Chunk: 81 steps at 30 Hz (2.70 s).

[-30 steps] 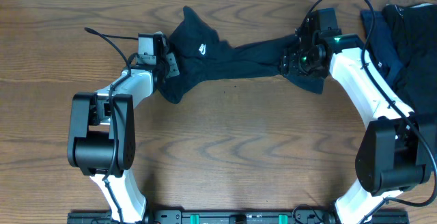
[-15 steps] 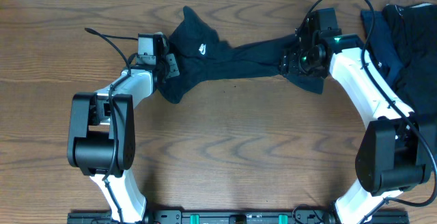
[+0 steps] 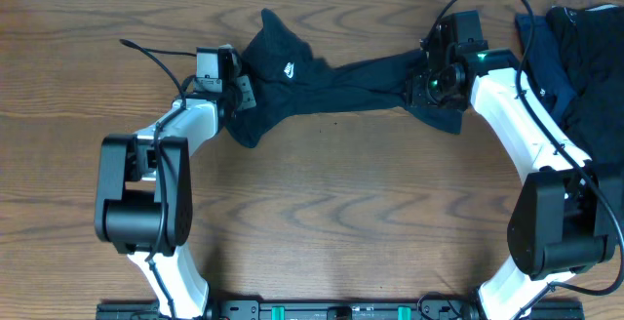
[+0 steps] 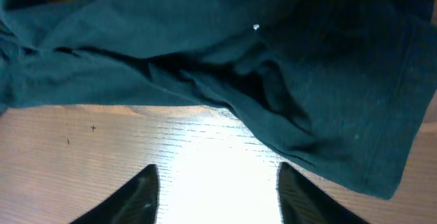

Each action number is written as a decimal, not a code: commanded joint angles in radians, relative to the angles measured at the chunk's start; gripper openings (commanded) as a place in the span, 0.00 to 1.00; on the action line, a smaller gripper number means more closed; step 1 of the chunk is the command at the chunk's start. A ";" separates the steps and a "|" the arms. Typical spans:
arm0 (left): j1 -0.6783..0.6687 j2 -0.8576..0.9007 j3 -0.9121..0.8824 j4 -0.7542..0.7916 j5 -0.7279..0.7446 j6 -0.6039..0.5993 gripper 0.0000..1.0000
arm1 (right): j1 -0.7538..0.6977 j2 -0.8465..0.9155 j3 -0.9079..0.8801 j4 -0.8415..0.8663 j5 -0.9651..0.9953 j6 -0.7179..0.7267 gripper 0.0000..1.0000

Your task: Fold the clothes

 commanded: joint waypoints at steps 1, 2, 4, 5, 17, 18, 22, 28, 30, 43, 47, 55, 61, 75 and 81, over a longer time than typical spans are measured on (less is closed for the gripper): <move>-0.004 -0.085 -0.004 -0.013 0.000 -0.002 0.06 | -0.004 -0.011 0.042 -0.041 0.002 -0.036 0.53; -0.004 -0.098 -0.004 -0.019 0.000 -0.002 0.06 | -0.006 -0.019 0.056 -0.069 -0.013 -0.036 0.56; -0.004 -0.118 -0.004 -0.027 0.000 -0.002 0.06 | -0.009 -0.035 0.070 -0.114 -0.038 -0.036 0.59; -0.004 -0.124 -0.004 -0.028 0.000 -0.002 0.06 | -0.009 -0.043 0.070 -0.133 -0.039 -0.035 0.59; -0.004 -0.135 -0.004 -0.029 0.103 -0.002 0.06 | 0.000 -0.026 -0.052 -0.192 0.128 0.042 0.59; -0.004 -0.135 -0.004 -0.026 0.103 -0.002 0.06 | -0.003 -0.025 -0.059 -0.181 0.156 0.051 0.59; -0.004 -0.135 -0.004 -0.016 0.103 -0.002 0.06 | -0.017 -0.024 -0.103 -0.123 0.220 0.066 0.54; -0.004 -0.140 -0.004 0.006 0.103 -0.002 0.06 | -0.055 0.005 -0.141 -0.050 0.232 0.067 0.53; -0.004 -0.141 -0.004 0.005 0.103 -0.002 0.06 | -0.077 0.013 -0.144 -0.031 0.246 0.073 0.53; -0.004 -0.141 -0.004 -0.004 0.103 -0.002 0.06 | -0.171 0.116 -0.150 0.018 0.152 0.047 0.56; -0.004 -0.141 -0.004 -0.007 0.103 -0.002 0.06 | -0.169 0.159 -0.150 0.029 0.148 0.082 0.55; -0.004 -0.141 -0.004 -0.008 0.103 -0.001 0.06 | -0.168 0.203 -0.150 0.055 0.062 0.164 0.43; -0.004 -0.141 -0.004 -0.011 0.103 -0.001 0.06 | -0.168 0.203 -0.150 0.038 0.053 0.171 0.01; 0.010 -0.395 -0.003 -0.061 0.066 0.075 0.06 | -0.177 0.079 0.010 -0.003 0.054 0.113 0.01; 0.010 -0.597 -0.003 -0.117 -0.058 0.141 0.06 | -0.185 -0.074 0.080 -0.051 0.054 0.099 0.01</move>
